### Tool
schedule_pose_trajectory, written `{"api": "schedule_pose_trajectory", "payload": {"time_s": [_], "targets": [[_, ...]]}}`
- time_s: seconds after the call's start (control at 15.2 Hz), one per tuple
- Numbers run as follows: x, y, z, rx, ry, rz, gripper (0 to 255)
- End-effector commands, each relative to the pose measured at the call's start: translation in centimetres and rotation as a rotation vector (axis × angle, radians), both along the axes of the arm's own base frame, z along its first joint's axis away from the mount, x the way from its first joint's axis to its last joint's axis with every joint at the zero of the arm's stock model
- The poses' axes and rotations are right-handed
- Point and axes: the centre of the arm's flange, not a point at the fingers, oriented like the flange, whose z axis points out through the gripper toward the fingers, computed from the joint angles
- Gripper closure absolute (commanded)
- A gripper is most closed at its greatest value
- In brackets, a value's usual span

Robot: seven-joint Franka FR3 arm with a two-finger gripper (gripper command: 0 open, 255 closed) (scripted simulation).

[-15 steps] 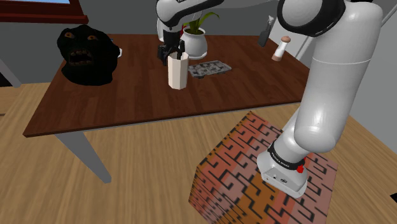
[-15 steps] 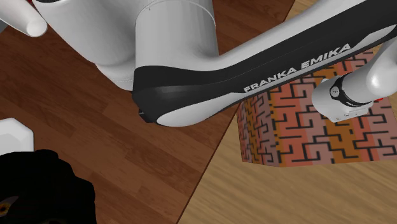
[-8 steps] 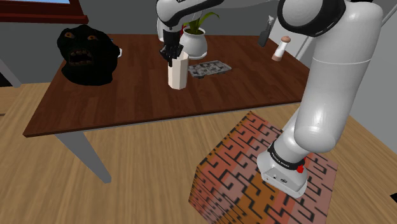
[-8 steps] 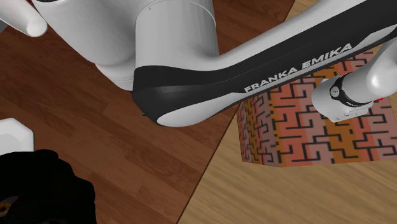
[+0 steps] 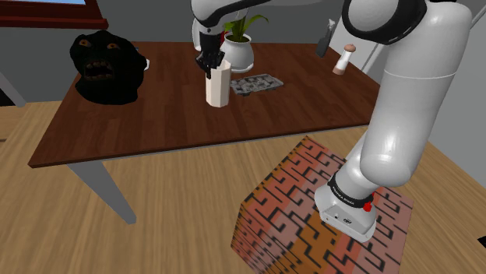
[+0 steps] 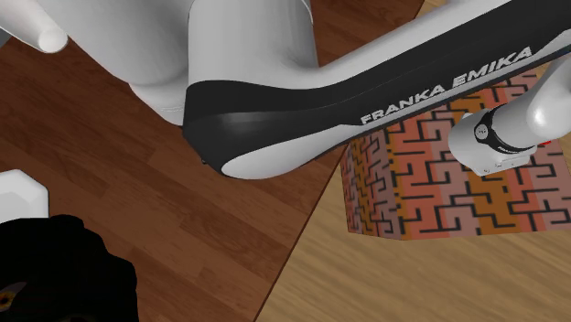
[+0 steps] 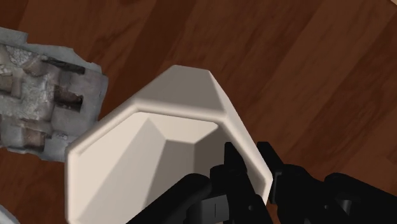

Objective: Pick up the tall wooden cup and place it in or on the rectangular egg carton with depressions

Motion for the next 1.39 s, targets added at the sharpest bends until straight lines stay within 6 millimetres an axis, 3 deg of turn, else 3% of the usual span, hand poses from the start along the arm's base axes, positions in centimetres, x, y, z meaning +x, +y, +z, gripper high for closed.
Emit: {"api": "schedule_pose_trajectory", "payload": {"time_s": [0.0, 1.25, 1.32], "targets": [[0.1, 0.0, 1.1, 0.0, -0.001, 0.0, 255], [0.1, 0.0, 10.6, 0.0, -0.001, 0.0, 255], [-0.1, -1.3, 11.0, 0.0, -0.001, 0.0, 255]]}}
